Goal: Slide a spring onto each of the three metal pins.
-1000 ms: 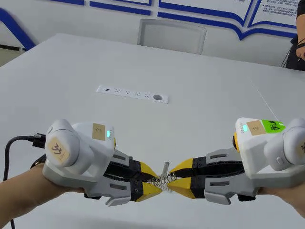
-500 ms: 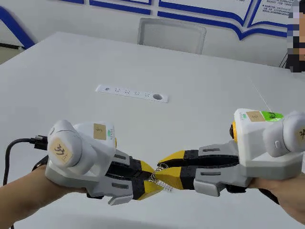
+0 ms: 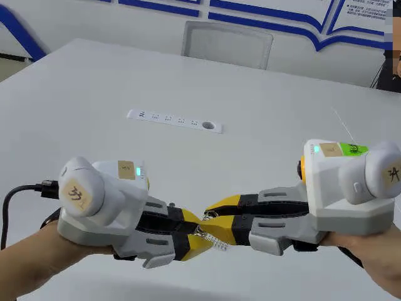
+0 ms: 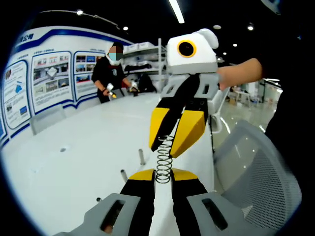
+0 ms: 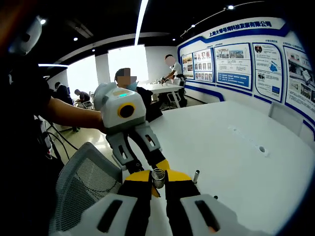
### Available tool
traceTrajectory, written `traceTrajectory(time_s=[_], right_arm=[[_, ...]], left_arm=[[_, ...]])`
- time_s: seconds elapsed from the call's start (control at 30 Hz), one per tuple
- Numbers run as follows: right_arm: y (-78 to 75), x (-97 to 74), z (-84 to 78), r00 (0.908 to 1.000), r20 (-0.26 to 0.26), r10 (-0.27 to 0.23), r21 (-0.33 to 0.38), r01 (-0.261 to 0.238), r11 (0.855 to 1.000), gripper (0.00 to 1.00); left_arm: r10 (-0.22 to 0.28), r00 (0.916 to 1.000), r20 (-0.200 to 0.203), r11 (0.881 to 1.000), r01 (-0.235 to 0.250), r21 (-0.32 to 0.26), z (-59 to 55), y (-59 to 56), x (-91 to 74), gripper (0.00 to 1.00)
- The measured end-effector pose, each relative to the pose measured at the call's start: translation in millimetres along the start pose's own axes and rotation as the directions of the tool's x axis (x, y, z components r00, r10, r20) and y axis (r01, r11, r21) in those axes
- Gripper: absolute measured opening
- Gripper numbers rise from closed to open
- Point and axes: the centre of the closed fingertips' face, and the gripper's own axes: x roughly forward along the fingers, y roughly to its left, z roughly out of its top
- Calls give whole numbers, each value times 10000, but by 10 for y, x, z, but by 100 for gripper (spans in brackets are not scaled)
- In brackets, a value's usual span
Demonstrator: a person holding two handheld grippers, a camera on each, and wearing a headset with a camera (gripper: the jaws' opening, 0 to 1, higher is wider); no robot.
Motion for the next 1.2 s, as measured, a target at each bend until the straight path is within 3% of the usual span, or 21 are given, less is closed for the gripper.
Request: traceTrajectory(time_s=[0.07,0.23,0.37,0.53,0.73,0.8,0.83,1.03,1.2], right_arm=[[-39,-27,4,9999,7,-134,26,134,9999,11],[-142,-114,10,9987,131,-490,160,488,9987,11],[-318,-224,-29,9944,75,-1050,268,1048,9941,11],[-640,-417,-101,9783,-101,-2069,489,2071,9771,11],[-1049,-642,-251,9426,-461,-3306,661,3331,9406,11],[-1132,-680,-318,9368,-612,-3446,641,3482,9352,11],[-1181,-702,-372,9292,-774,-3613,620,3662,9285,11],[-1275,-676,-570,9189,-1200,-3757,559,3841,9216,11],[-1361,-595,-737,9121,-1504,-3814,695,3946,9162,11]], left_arm=[[314,9993,-220,9993,-310,203,-40,60,-18,15],[537,9983,-215,9985,-538,-26,-86,113,-71,22],[670,9975,-213,9975,-675,-207,-131,139,-132,28],[889,9956,-309,9943,-905,-560,-216,188,-222,38],[1340,9908,-196,9851,-1354,-1063,-271,282,-350,49],[1526,9880,-220,9810,-1542,-1177,-289,319,-381,52],[1644,9861,-256,9778,-1663,-1277,-306,346,-403,53],[2021,9792,-200,9655,-2026,-1633,-351,435,-484,63],[2504,9681,-97,9470,-2469,-2057,-393,546,-567,72]])
